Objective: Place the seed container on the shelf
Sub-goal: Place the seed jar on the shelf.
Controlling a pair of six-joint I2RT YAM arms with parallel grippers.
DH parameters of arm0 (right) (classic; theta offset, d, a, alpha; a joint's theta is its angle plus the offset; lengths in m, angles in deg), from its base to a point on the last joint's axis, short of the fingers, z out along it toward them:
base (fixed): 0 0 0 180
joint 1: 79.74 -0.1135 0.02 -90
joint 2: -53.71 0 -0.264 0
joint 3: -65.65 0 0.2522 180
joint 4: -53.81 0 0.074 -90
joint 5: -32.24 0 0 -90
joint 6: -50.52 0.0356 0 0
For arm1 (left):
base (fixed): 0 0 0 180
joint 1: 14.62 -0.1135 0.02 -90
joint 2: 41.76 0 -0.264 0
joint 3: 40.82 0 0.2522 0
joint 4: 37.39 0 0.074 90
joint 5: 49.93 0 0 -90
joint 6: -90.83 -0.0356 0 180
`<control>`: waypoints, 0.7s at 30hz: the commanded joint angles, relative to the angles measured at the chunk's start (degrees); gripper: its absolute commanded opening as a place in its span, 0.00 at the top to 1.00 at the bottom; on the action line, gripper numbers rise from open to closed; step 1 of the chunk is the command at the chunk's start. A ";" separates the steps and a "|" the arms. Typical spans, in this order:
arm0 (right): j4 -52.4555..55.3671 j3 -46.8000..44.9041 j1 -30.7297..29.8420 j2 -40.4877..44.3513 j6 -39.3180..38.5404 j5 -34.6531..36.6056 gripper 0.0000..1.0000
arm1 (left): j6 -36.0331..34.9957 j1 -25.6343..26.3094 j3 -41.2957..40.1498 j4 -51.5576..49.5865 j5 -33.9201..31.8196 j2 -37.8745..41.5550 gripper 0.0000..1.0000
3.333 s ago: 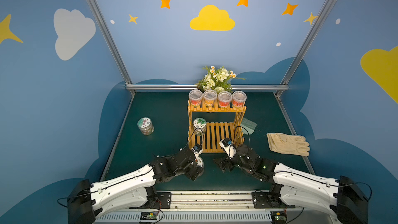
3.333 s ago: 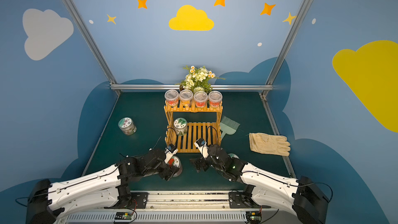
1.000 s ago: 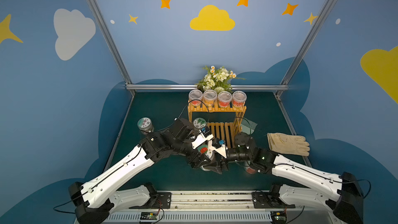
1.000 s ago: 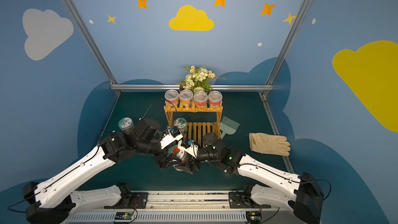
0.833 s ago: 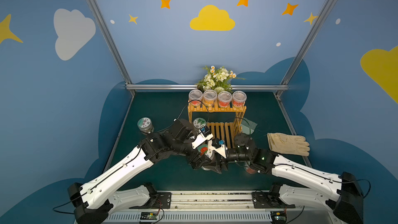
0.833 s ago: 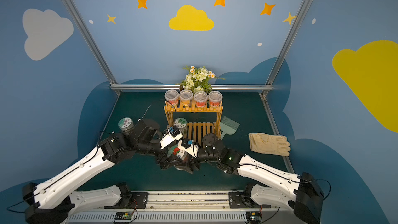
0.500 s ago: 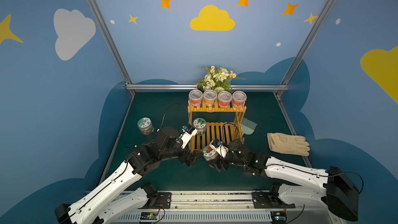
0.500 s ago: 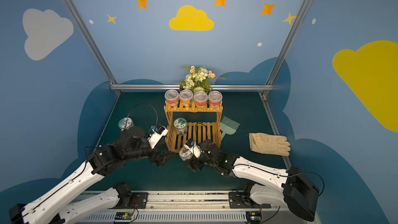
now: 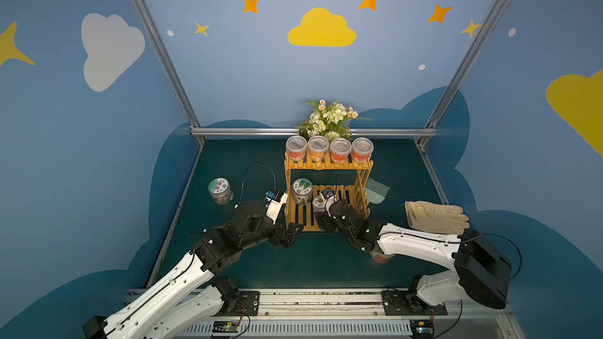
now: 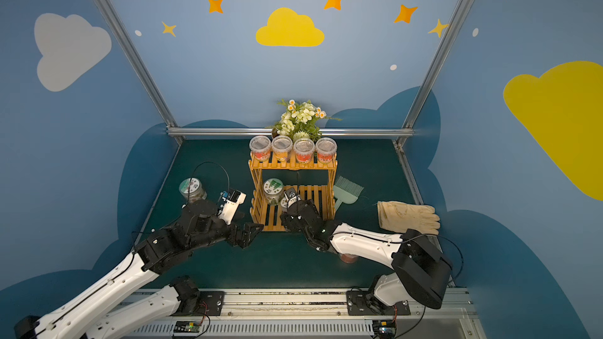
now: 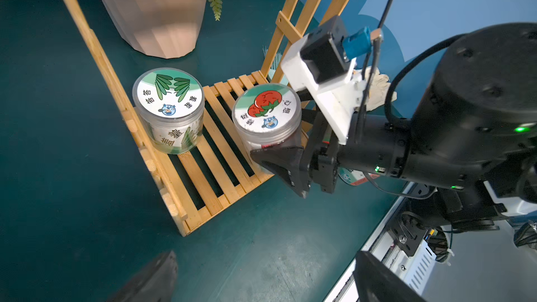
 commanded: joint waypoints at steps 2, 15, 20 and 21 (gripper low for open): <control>-2.80 2.09 1.68 -2.77 7.12 7.23 0.22 | 1.02 -0.34 -0.89 1.15 -1.35 1.14 0.00; -3.97 2.97 3.88 -8.23 11.62 11.34 0.20 | 1.94 -0.42 -2.56 1.24 -1.17 2.56 0.00; -2.54 2.26 3.90 -9.44 12.17 10.99 0.18 | 1.91 -0.37 -2.27 1.38 -0.95 1.77 0.00; -1.95 2.00 3.90 -9.44 12.19 10.70 0.18 | 1.93 -0.37 -2.23 1.41 -0.83 1.76 0.00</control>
